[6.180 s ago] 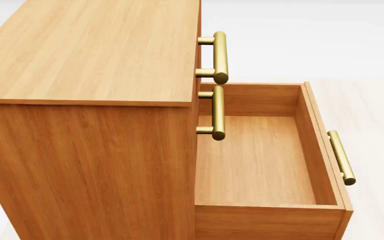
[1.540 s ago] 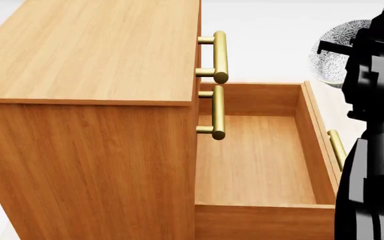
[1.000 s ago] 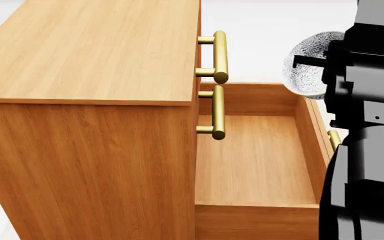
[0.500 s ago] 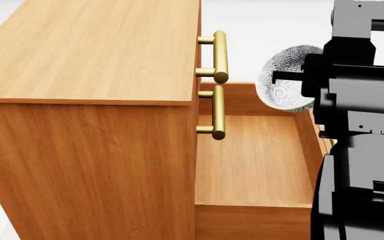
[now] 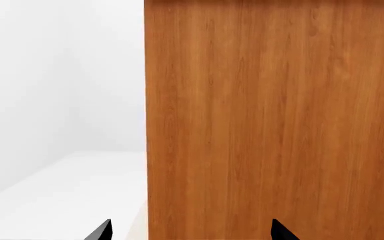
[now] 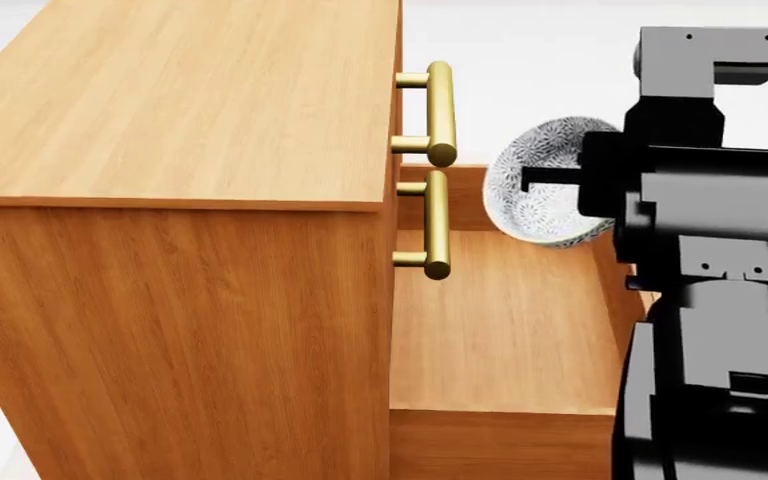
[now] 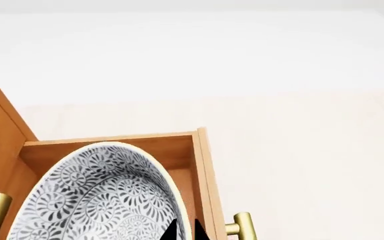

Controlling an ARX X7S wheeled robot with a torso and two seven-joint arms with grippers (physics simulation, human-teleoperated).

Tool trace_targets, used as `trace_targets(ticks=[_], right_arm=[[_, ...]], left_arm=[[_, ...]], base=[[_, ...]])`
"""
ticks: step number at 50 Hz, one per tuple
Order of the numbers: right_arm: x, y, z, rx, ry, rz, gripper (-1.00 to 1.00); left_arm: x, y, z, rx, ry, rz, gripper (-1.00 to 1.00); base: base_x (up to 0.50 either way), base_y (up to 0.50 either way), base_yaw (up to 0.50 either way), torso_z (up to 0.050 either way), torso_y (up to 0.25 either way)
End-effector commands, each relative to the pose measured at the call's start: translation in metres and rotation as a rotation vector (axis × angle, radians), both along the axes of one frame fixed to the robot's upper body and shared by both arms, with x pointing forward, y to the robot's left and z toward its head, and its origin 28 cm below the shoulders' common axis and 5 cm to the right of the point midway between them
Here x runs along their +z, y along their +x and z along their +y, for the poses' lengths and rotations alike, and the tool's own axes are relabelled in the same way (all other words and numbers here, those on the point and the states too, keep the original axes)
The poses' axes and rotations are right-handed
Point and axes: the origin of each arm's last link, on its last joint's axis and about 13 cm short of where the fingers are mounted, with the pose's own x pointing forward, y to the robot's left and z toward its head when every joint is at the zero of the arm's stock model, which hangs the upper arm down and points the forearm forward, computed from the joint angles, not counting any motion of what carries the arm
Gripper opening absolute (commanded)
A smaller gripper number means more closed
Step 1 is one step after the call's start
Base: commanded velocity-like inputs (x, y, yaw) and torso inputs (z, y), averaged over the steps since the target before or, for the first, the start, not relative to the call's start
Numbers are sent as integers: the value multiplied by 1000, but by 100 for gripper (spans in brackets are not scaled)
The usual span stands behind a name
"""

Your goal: Put the bowl in the bottom drawer of the cabinet and close it.

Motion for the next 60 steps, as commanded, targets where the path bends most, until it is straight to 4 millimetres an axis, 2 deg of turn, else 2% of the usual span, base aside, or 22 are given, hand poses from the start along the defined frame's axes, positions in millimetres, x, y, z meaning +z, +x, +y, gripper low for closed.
trace_targets(ticks=[1,27,60], right_arm=[[-3,0,2,18,22,8,-100],[-20,-1,3,27,18,35,-100],[-30,-3,5,47,17,63,-100]], left_arm=[[0,1,0,6,-4,-1,100],[1,0,0,4,-8,-2,100],[0,0,1,11,-11,-4,100]], base=[[0,0,0,0,0],[0,0,0,0,0],[0,0,0,0,0]])
